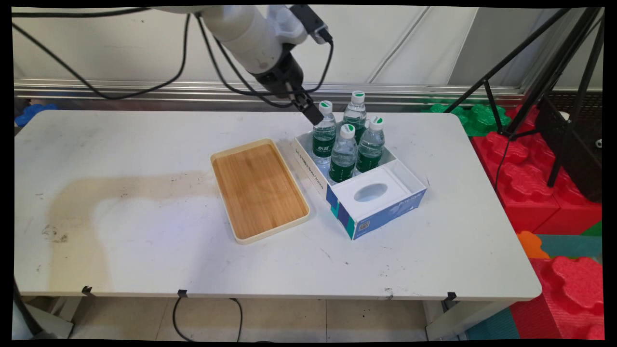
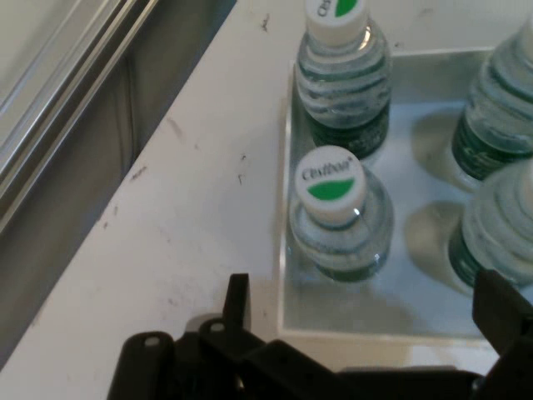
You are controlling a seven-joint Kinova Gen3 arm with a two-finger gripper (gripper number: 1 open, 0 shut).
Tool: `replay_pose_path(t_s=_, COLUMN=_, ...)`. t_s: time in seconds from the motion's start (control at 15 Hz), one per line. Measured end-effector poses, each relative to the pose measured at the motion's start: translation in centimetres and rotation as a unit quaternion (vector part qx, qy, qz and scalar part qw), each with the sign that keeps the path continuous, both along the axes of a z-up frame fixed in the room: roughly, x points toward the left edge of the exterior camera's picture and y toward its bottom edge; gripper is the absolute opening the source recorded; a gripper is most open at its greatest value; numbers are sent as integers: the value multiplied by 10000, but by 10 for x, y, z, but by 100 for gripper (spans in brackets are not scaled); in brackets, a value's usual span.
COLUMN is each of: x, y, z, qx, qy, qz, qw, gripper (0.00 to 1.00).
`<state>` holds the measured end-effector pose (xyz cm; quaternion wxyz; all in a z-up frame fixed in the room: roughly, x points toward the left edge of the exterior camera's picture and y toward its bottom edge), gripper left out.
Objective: Pick up the green bottle from the white box
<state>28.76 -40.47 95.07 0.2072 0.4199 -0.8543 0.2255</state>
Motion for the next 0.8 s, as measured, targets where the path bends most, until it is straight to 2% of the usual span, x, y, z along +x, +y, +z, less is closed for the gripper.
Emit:
replay_pose_path(t_s=0.33, x=-13, y=-40, z=-30, qx=108, qy=-59, qz=-46, qw=9999, gripper=100)
replay_pose_path(t_s=0.8, x=-25, y=-72, z=-66, qx=293, qy=-107, qz=-111, qw=9995, gripper=100)
